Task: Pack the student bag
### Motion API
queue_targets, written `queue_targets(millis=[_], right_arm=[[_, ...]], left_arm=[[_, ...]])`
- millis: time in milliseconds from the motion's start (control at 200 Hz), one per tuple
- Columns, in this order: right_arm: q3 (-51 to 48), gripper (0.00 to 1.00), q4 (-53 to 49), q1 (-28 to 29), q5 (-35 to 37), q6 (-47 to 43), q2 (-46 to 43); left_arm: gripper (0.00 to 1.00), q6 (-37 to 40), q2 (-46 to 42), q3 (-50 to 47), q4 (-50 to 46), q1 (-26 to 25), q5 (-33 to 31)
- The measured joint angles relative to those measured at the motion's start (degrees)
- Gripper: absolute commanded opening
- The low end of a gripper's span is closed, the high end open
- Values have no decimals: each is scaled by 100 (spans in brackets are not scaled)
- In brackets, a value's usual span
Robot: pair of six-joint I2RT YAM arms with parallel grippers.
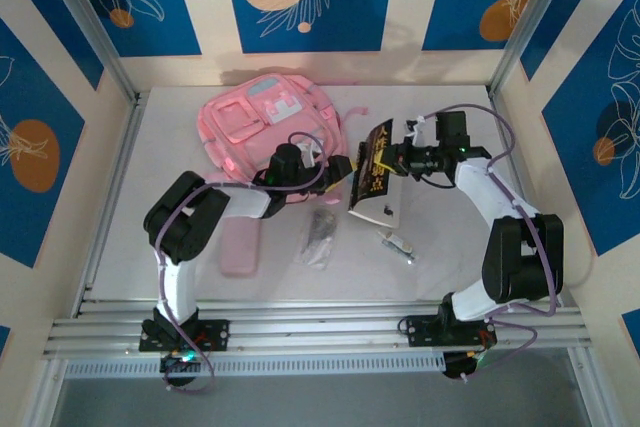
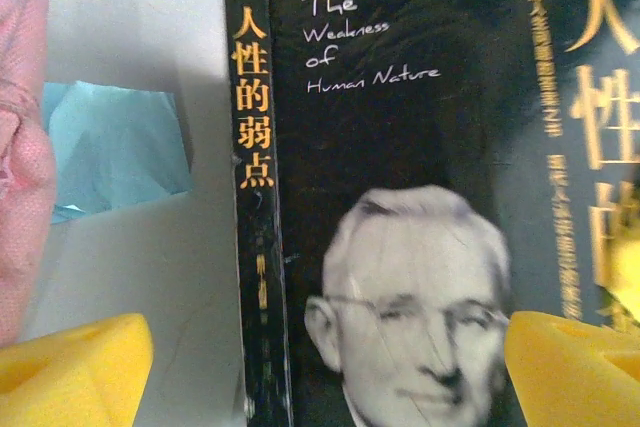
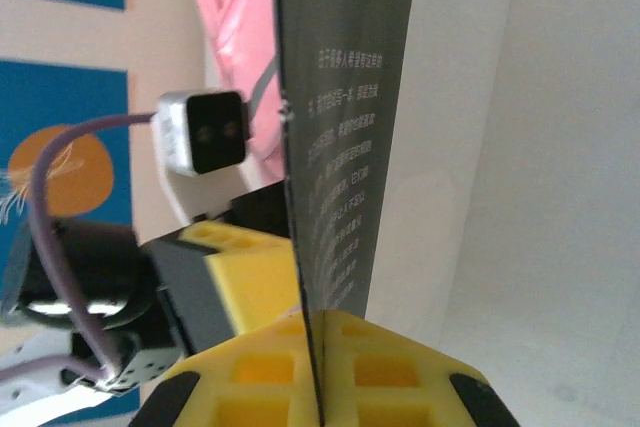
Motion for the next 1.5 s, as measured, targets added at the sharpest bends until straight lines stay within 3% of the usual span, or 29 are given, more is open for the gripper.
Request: queue_targets(millis=[290, 495, 700, 780, 885, 990, 1201, 1356, 1416, 1501], right_arm=[[-326, 0, 664, 103, -317, 295, 28], [-1163, 0, 1237, -144, -387, 468, 498], [-1390, 1, 1174, -306, -177, 407, 708], [-1390, 12, 1080, -313, -26, 339, 708], [-1384, 35, 973, -299, 76, 240, 706], [-1366, 48, 909, -232, 146, 188, 695], [-1344, 71, 588, -190, 485, 140, 295], [-1182, 77, 144, -190, 1034, 70, -129], [-1145, 91, -20, -188, 1279, 87, -306], [-1137, 99, -256, -175, 1580, 131, -621]], left_arm=[[88, -212, 83, -229, 520, -22, -85], [77, -321, 203, -275, 597, -33, -96], [63, -291, 203, -284, 476, -31, -138], [54, -210, 203, -284, 411, -31, -146], [37, -157, 210, -284, 310, -33, -122], [18, -144, 234, -284, 247, -33, -76], [0, -157, 267, -271, 177, -42, 17], [0, -162, 295, -129, 138, -44, 114], [0, -175, 295, -83, 140, -44, 140], [0, -216, 295, -22, 140, -44, 138]])
